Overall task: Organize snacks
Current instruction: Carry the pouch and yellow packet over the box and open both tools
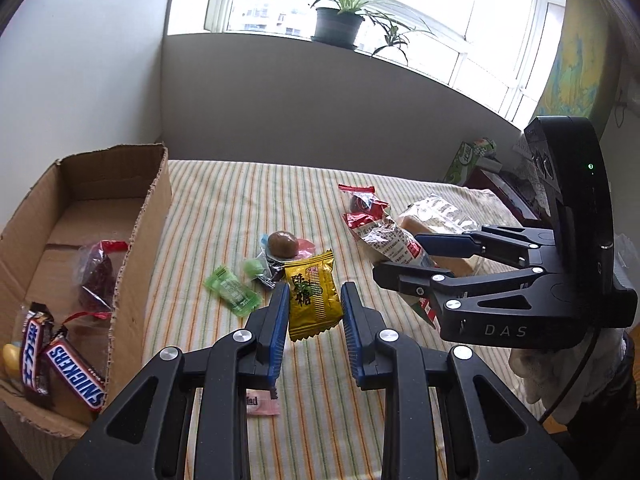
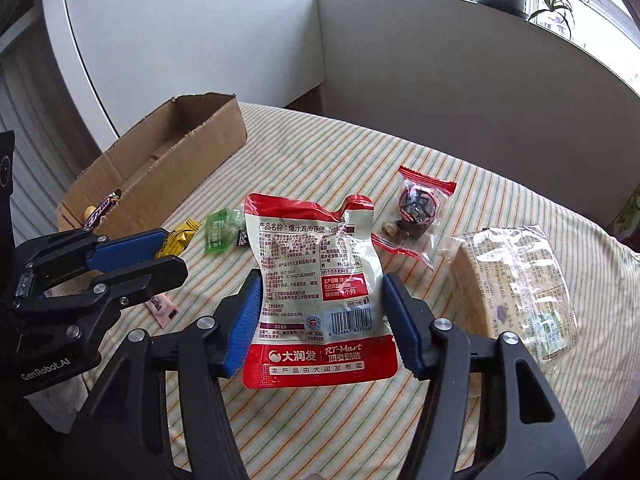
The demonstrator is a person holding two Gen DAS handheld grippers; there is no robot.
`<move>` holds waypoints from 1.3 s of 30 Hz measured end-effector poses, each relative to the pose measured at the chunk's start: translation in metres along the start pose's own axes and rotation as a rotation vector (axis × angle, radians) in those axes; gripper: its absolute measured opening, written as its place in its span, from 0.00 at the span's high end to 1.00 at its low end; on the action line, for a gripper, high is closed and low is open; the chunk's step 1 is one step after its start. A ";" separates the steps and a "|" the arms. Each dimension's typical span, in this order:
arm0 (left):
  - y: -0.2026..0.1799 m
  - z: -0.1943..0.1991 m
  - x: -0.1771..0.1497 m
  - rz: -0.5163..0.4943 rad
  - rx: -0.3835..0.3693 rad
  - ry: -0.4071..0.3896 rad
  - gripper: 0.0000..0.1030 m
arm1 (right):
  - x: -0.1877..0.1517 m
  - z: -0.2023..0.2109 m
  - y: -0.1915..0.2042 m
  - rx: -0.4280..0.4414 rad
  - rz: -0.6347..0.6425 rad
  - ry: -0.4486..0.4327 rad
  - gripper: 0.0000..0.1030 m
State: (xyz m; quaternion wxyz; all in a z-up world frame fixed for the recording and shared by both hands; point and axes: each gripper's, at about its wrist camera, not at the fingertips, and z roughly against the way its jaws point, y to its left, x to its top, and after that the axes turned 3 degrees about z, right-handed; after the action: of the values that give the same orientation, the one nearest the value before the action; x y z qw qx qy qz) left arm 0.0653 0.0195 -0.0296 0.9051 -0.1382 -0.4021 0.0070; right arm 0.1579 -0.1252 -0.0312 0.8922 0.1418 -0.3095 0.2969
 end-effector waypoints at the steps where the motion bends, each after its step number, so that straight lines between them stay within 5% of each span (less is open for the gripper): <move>1: 0.002 0.004 0.000 0.001 0.001 -0.011 0.76 | 0.003 0.002 0.003 0.004 0.003 -0.010 0.40; 7: 0.026 0.025 0.006 0.024 0.031 -0.064 0.76 | 0.028 0.004 0.017 0.020 -0.005 -0.053 0.40; 17: 0.094 0.054 0.010 0.108 0.182 -0.151 0.76 | 0.067 -0.009 0.076 0.094 0.040 -0.096 0.40; 35: 0.155 0.075 -0.007 0.184 0.253 -0.152 0.76 | 0.104 -0.064 0.164 0.181 0.110 -0.067 0.38; 39: 0.162 0.077 -0.009 0.202 0.265 -0.148 0.73 | 0.104 -0.068 0.169 0.184 0.106 -0.069 0.31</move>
State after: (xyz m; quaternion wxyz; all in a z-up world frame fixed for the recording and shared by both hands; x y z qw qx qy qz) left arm 0.0194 0.1932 -0.0287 0.8779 -0.0564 -0.4474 0.1610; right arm 0.1510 0.0832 -0.0057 0.8472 0.2167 -0.3185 0.3658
